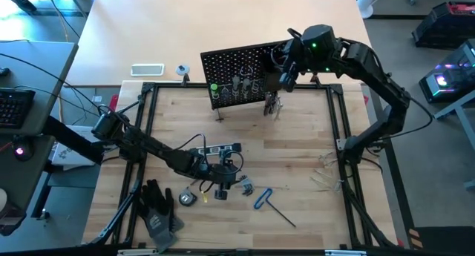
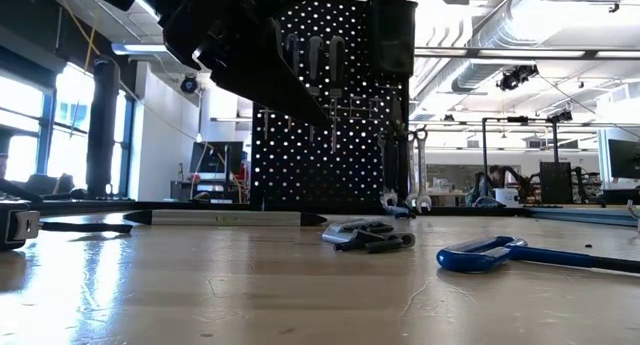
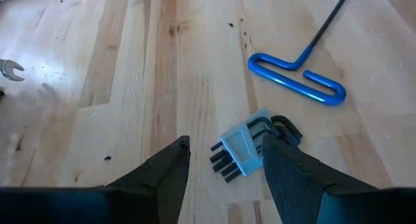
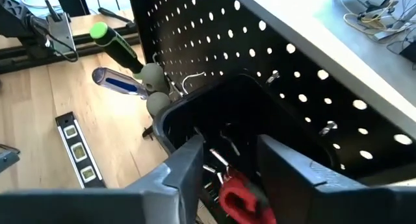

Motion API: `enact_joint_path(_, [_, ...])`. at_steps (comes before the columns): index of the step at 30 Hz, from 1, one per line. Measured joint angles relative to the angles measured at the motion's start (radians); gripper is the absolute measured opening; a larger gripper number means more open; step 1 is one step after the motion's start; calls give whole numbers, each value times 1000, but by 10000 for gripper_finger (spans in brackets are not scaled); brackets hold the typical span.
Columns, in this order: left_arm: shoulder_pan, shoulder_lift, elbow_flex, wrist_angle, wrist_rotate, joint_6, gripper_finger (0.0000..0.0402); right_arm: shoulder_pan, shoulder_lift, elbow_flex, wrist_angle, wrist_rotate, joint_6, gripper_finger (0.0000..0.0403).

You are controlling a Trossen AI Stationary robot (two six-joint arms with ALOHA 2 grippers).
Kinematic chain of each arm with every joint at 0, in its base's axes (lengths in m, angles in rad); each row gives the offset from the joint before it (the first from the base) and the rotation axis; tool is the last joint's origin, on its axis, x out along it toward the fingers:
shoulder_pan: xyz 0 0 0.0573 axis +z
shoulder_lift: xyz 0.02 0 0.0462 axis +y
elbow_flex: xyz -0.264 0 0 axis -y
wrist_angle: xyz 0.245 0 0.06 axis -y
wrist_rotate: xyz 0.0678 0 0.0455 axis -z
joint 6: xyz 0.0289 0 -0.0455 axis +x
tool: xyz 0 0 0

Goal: Hang tools onto peg board
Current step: Put the red utility knife into the pegboard bin, then put the spirit level into the pegboard bin

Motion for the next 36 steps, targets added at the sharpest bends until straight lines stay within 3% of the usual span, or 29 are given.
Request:
enact_joint_path(16, [1,0,0,-28,-21,0,184,106,-106,0,19,6,-10,158])
enact_joint_path(21, [1,0,0,-29,-27,-7,184,200,-126,0,-41,-7,2,158])
enact_joint_path(27, [1,0,0,-29,-30,0,184,346,-122,0,-194,-101,77,158])
enact_joint_path(36, [1,0,0,-34,-43,43,184,565,-121,0,-299,-71,188,158])
